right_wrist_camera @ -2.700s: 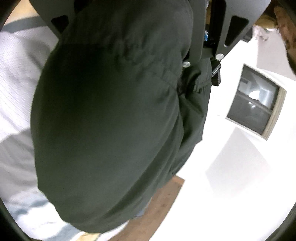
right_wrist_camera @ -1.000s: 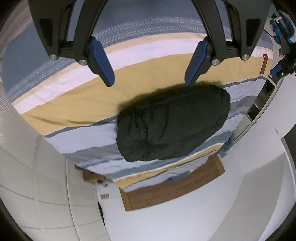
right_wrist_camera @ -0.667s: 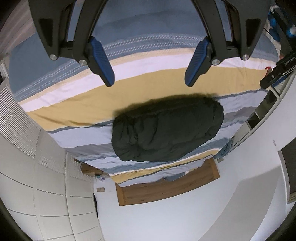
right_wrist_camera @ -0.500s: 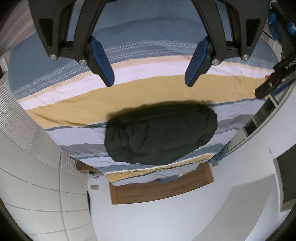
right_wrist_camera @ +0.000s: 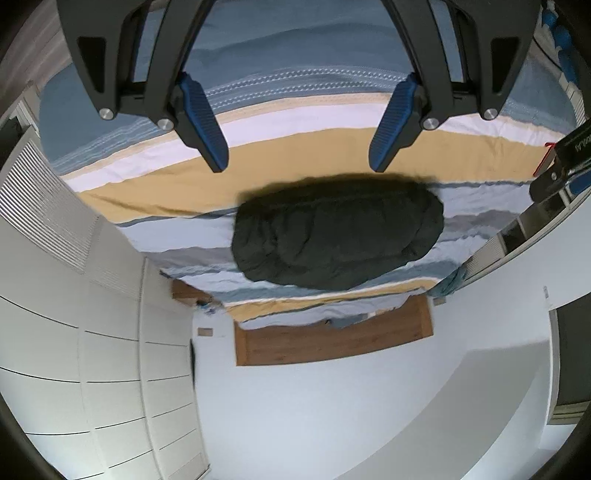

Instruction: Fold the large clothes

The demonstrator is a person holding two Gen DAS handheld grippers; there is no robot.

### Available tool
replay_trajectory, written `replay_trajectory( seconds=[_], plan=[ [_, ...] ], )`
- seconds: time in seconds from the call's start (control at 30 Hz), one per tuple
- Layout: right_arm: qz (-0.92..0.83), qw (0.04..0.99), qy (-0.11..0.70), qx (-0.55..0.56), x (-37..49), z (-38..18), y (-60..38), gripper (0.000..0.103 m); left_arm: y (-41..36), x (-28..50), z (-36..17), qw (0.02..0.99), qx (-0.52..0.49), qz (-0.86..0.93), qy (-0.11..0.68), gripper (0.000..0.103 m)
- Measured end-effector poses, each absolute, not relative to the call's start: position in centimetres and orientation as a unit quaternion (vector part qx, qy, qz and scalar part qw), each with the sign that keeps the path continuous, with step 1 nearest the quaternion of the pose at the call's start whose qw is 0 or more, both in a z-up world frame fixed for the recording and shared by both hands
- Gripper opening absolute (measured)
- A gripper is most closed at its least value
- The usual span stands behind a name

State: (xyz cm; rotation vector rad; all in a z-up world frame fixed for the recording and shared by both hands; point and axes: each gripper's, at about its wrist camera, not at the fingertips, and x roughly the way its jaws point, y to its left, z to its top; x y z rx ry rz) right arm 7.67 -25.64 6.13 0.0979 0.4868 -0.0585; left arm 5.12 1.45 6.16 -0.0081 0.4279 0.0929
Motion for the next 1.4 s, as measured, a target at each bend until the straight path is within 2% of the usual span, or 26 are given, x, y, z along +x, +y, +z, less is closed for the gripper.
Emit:
replay_trajectory(
  seconds=[0.37, 1.4],
  plan=[
    [-0.052, 0.974, 0.217, 0.034, 6.7, 6.9, -26.1, 0.078, 1.0, 3.9, 6.9, 0.982, 0.006, 0.05, 0.184, 0.103],
    [-0.072, 0.963, 0.258, 0.021, 8.5, 3.8, -27.0, 0.078, 0.5, 5.7, 4.0, 0.969, -0.005, 0.011, 0.246, 0.103]
  ],
)
